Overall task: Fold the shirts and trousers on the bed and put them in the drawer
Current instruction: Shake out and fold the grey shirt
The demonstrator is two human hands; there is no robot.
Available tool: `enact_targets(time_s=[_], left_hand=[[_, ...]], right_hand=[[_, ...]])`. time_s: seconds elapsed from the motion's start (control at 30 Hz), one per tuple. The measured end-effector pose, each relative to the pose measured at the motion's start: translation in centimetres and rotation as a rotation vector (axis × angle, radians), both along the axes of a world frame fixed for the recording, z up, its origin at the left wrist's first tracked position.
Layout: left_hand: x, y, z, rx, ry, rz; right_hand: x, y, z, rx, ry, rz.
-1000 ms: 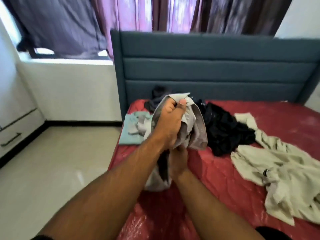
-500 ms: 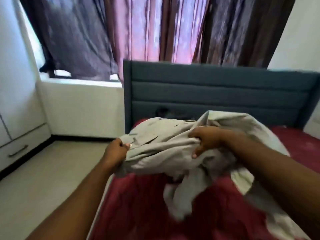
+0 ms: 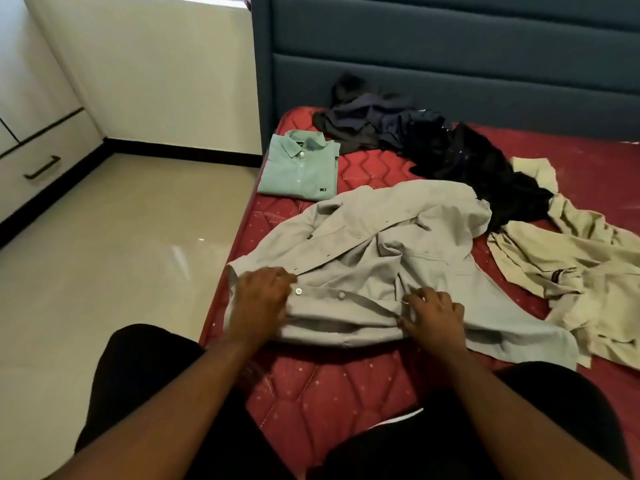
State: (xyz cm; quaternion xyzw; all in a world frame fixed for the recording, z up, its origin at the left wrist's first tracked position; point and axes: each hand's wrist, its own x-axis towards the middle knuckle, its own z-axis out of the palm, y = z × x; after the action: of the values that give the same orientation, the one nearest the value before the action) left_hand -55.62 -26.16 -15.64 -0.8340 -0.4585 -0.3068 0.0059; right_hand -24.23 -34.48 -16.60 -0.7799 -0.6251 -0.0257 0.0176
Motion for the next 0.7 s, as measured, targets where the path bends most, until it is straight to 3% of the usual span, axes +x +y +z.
enact_targets(time_s=[0.07, 0.17, 0.3, 0.37, 0.47, 0.53, 0.63, 0.7], left_hand=[[2.0, 0.3, -0.6, -0.232, 0.031, -0.156], [2.8, 1.1, -2.8, -0.537, 0.058, -0.061], [2.4, 0.8, -6.1, -0.583, 0.266, 0.020], [2.6, 0.7, -6.9, -0.552, 0.253, 0.051], [2.6, 0.5, -7.0, -0.518, 0.133, 0.038], [2.3, 0.3, -7.4, -0.479, -0.025, 0.029], [2.0, -0.1, -7.4, -0.462, -0.260, 0.077], [1.7, -0.4, -6.7, -0.434, -0.371, 0.100]], right_hand=[[-0.1, -0.4, -0.4, 0.020, -0.119, -0.025], [0.8, -0.9, -0.1, -0.085, -0.135, -0.206], [4.3, -0.6, 1.0, 0.021, 0.320, -0.620], [5.2, 0.0, 1.6, 0.172, 0.449, -0.613], [3.5, -0.5, 2.0, 0.271, 0.518, -0.298], [2.0, -1.3, 1.3, 0.285, 0.471, -0.231], [2.3, -1.6, 0.9, 0.209, 0.376, -0.473], [3.6, -1.2, 1.4, 0.180, 0.465, -0.687]])
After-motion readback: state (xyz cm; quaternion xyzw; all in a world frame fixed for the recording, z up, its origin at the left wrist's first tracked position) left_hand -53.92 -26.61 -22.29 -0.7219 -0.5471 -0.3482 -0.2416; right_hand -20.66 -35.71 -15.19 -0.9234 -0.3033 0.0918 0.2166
